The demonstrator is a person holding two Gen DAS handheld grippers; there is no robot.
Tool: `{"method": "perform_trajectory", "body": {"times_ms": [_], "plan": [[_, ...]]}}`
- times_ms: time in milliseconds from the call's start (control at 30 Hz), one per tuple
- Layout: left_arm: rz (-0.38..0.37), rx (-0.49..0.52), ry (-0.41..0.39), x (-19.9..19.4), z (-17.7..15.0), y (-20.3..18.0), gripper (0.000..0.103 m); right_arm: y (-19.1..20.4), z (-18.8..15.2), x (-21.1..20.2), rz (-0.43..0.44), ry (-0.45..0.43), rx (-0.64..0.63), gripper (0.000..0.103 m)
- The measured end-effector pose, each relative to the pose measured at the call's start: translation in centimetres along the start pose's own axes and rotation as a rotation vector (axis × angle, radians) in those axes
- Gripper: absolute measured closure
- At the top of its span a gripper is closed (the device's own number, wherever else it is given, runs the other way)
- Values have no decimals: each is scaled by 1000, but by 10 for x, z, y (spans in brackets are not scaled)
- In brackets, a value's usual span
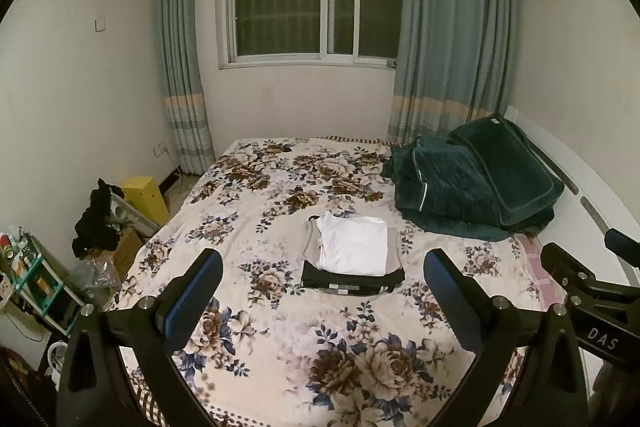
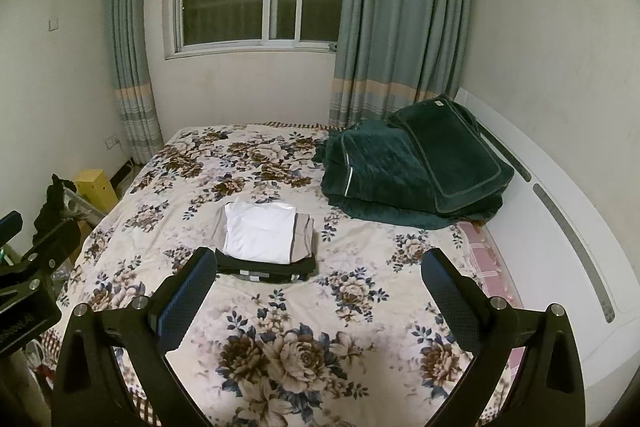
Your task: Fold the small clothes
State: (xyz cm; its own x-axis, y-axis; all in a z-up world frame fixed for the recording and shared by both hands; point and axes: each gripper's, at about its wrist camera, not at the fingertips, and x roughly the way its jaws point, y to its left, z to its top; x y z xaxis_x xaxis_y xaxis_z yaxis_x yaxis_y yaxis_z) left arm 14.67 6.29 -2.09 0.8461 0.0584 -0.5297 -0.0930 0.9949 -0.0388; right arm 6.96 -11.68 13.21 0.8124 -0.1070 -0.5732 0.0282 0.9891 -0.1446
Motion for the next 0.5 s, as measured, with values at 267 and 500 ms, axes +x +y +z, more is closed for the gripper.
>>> {"method": "perform_trajectory", "body": {"times_ms": [267,500], "plan": [[-2,0,-1,-1,0,-1,0,-1,3,-5,11,-9,-4,0],[3,0,-2,-3,-4,-1,0,-2,5,-4,13,-11,-6,0]]}}
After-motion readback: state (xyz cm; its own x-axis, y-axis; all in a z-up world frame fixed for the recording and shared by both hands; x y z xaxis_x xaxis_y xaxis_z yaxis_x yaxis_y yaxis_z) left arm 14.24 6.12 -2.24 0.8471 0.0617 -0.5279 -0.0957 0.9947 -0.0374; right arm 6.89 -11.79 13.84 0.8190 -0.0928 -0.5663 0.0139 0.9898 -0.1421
